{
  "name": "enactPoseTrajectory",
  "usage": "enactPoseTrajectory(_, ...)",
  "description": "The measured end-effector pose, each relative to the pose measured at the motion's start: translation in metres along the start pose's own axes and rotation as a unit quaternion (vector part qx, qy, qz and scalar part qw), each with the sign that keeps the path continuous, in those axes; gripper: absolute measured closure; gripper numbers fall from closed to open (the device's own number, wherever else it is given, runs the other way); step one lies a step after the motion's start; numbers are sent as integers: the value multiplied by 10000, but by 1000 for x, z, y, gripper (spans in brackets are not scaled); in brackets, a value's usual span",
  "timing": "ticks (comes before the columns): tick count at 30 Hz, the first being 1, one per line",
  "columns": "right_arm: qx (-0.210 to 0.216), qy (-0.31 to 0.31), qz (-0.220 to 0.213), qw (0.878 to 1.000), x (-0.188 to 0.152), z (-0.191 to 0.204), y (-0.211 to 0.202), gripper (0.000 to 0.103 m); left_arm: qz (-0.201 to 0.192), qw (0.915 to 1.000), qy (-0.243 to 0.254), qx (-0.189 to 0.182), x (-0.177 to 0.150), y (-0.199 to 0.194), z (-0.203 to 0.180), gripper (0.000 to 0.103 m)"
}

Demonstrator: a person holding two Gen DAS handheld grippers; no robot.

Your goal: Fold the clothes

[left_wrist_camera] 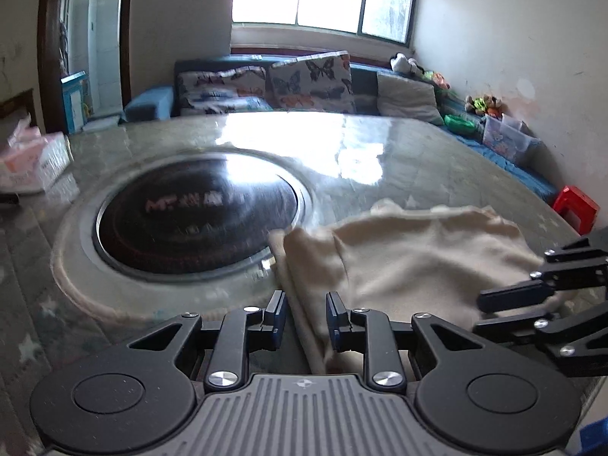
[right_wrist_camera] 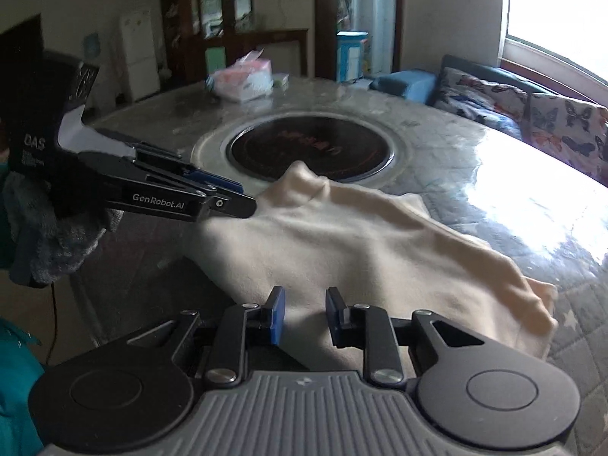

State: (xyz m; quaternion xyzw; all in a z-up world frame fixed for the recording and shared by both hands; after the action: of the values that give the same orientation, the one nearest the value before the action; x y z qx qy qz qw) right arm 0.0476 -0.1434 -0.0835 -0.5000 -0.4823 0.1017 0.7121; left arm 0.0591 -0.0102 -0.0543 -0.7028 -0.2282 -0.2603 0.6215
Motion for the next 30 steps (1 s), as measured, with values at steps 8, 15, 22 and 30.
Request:
enactPoseTrajectory(8,-244,698,-217,9970,0,-41,-9,80,-79,9997,227,-71,27,23,-16,78)
enactPoseTrajectory(15,-339,1081,-224,9933,-14,-64,-14,80,103,9999,-40,132,26,42,6,77)
enactPoseTrajectory(22,-811,1554,-257,9842,-9,-116,-11,80,116,9998,19,164,24,43,7,76)
enactPoseTrajectory(30,-1196,1851,-238,9751,-22,-153,-30,80,46,9997,155,166,27,33,-1,77)
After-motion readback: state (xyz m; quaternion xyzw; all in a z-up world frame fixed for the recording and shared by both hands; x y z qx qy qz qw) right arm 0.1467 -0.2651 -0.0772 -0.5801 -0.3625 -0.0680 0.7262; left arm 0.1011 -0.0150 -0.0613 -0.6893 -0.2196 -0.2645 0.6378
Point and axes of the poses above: each gripper's, at about its wrist camera, not at the fingertips, and y roughly the way its jaws point, z to its left, x to its top, the point moved 8 cm from there along y, roughly the way its jaws point, and after that the axes turned 12 degrees about z, right-handed, at the moved point
